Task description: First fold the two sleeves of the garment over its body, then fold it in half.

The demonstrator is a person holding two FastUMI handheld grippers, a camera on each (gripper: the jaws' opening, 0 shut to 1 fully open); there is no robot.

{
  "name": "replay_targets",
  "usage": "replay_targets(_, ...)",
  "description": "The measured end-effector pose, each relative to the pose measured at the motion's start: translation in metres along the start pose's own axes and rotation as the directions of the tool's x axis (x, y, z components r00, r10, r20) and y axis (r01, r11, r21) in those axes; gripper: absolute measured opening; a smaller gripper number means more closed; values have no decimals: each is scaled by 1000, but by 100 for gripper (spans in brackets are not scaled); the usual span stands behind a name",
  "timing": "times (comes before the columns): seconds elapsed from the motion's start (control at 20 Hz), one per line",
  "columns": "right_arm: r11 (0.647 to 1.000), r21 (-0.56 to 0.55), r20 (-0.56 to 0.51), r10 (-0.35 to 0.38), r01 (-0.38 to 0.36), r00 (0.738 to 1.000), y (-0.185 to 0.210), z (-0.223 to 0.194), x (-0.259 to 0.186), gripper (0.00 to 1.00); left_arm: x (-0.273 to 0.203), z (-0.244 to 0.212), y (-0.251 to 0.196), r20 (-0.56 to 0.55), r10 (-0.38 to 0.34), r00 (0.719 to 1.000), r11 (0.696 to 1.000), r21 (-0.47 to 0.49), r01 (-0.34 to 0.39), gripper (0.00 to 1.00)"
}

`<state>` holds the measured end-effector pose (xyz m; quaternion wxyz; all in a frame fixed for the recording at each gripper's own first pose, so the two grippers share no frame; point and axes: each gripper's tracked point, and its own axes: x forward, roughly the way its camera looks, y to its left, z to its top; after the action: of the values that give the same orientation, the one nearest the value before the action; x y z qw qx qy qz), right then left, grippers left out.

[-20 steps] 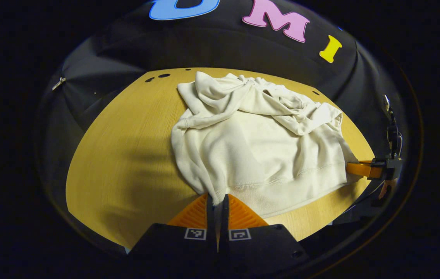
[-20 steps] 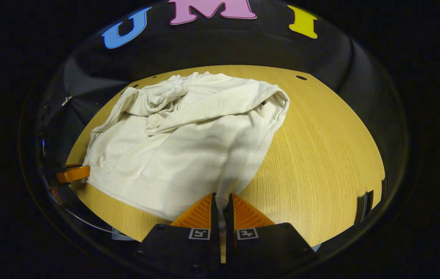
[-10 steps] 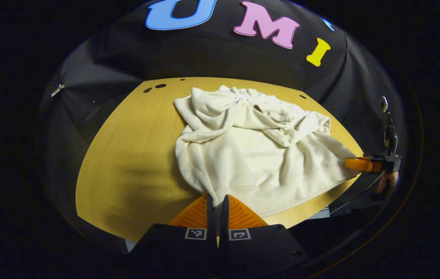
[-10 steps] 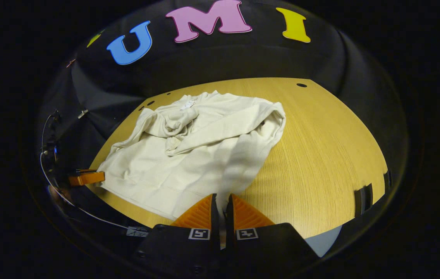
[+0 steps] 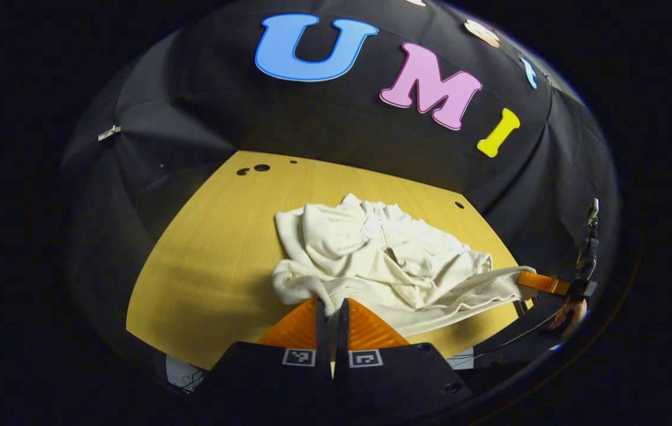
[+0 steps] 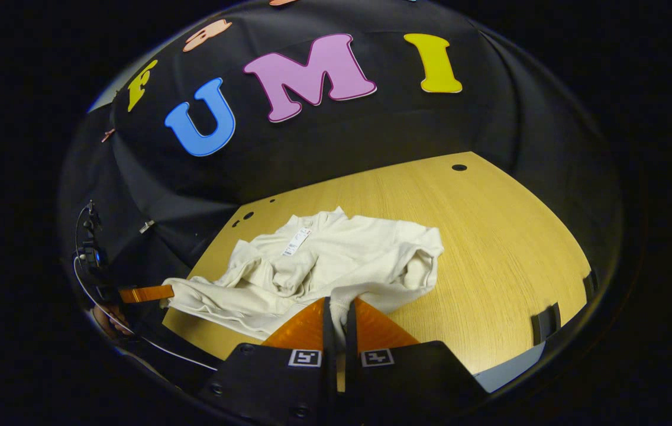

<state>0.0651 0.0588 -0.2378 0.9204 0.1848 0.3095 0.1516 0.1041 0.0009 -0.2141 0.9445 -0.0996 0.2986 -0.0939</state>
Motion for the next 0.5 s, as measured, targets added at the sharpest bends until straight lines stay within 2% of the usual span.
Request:
replay_targets(0.25,999,28,60,-25,24,998,-2,42,36,10,36,44,-3,62,31,998,999,26,-33,6)
replay_targets(0.5,997,58,75,-62,58,995,-11,66,79,10,82,66,9,57,73,996,997,-9,-72,6)
